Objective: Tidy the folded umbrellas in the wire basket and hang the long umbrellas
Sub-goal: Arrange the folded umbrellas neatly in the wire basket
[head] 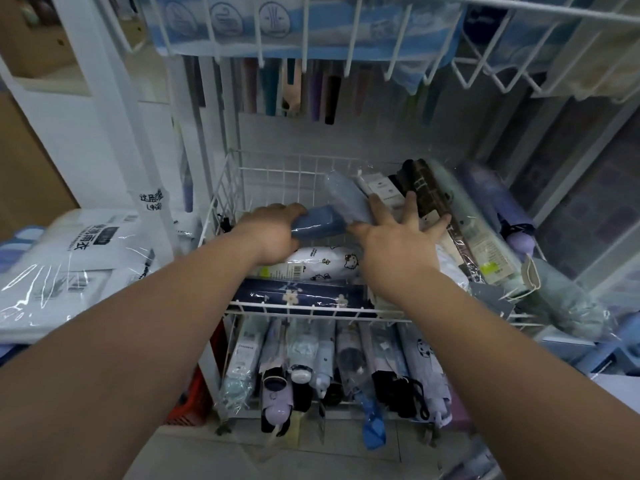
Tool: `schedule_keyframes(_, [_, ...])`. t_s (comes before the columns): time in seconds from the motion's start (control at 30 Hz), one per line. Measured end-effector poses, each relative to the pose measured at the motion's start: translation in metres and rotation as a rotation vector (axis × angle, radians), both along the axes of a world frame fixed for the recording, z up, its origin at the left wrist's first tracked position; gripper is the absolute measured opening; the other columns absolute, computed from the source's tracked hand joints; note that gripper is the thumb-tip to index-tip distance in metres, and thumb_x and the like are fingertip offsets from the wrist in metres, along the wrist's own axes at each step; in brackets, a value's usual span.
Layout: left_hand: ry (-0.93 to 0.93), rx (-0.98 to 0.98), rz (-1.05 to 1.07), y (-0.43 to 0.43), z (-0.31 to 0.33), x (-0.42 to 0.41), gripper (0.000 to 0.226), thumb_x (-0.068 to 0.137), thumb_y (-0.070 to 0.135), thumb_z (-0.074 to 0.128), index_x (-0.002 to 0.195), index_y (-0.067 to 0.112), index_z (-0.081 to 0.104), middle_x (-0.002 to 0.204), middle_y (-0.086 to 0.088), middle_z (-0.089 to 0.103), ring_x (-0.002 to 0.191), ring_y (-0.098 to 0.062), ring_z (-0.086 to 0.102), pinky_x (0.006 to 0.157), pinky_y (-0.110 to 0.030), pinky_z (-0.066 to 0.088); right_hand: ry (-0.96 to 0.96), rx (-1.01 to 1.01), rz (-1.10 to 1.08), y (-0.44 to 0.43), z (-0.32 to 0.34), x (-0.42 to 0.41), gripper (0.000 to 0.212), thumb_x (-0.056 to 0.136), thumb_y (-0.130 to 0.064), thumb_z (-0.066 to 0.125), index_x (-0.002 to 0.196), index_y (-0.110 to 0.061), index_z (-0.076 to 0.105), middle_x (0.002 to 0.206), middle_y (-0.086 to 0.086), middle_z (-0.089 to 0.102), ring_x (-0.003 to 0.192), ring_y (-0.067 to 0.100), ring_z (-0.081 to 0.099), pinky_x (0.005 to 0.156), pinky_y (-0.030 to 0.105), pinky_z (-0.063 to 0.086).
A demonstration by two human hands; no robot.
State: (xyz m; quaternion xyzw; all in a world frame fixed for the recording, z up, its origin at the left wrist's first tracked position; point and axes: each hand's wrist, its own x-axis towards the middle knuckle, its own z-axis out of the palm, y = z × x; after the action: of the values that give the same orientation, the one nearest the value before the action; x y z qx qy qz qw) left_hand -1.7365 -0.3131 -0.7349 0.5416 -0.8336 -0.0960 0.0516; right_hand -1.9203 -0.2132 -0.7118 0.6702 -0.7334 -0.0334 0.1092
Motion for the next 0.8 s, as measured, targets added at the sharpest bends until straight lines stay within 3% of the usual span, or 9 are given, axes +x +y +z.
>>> schedule_keyframes(0.2, [-0.102, 0.025, 0.140, -0.017, -0.008, -0.012, 0.054, 0.090, 0.044, 0.065, 0.137, 0.028, 0.044, 0.122, -0.007, 0.064, 0.108, -0.032, 0.061, 0.088, -0.040, 0.049, -0.003, -0.017, 0.000, -0.002, -0.005, 0.005, 0.070, 0.084, -0.017, 0.060, 0.145, -0.044, 0.040, 0.165, 0.003, 0.007, 0.150, 0.050, -0.007, 0.100, 0.088, 0.001])
schedule_keyframes(0.4, [-0.160, -0.038, 0.205, -0.016, -0.006, -0.017, 0.045, 0.096, 0.033, 0.060, 0.134, 0.016, 0.042, 0.118, -0.011, 0.060, 0.109, -0.033, 0.057, 0.080, -0.041, 0.041, -0.033, -0.048, 0.004, -0.001, -0.004, 0.008, 0.070, 0.086, -0.020, 0.061, 0.149, -0.039, 0.036, 0.164, 0.003, 0.011, 0.151, 0.047, -0.004, 0.102, 0.087, 0.005])
schedule_keyframes(0.6, [-0.212, -0.062, 0.238, -0.017, -0.005, -0.014, 0.062, 0.092, 0.023, 0.064, 0.138, 0.030, 0.024, 0.096, -0.008, 0.058, 0.096, -0.036, 0.062, 0.084, -0.050, 0.053, -0.035, -0.138, 0.040, -0.008, 0.013, 0.002, 0.061, 0.092, -0.020, 0.050, 0.150, -0.032, 0.035, 0.165, 0.001, 0.019, 0.152, 0.043, 0.001, 0.106, 0.084, 0.006])
schedule_keyframes(0.73, [-0.205, -0.015, 0.255, -0.025, -0.002, -0.013, 0.055, 0.091, 0.027, 0.066, 0.134, 0.026, 0.033, 0.088, -0.005, 0.059, 0.086, -0.032, 0.063, 0.080, -0.048, 0.057, 0.060, -0.104, 0.194, -0.014, 0.010, 0.008, 0.059, 0.092, -0.023, 0.053, 0.148, -0.037, 0.039, 0.167, 0.002, 0.010, 0.153, 0.042, -0.003, 0.110, 0.079, 0.000])
schedule_keyframes(0.8, [-0.188, 0.007, 0.239, -0.024, 0.002, -0.010, 0.054, 0.091, 0.035, 0.065, 0.136, 0.024, 0.038, 0.097, -0.007, 0.063, 0.089, -0.032, 0.064, 0.076, -0.042, 0.054, 0.168, -0.008, 0.339, -0.017, 0.005, 0.011, 0.048, 0.096, -0.027, 0.050, 0.143, -0.035, 0.048, 0.169, 0.000, 0.007, 0.153, 0.041, -0.012, 0.112, 0.076, -0.007])
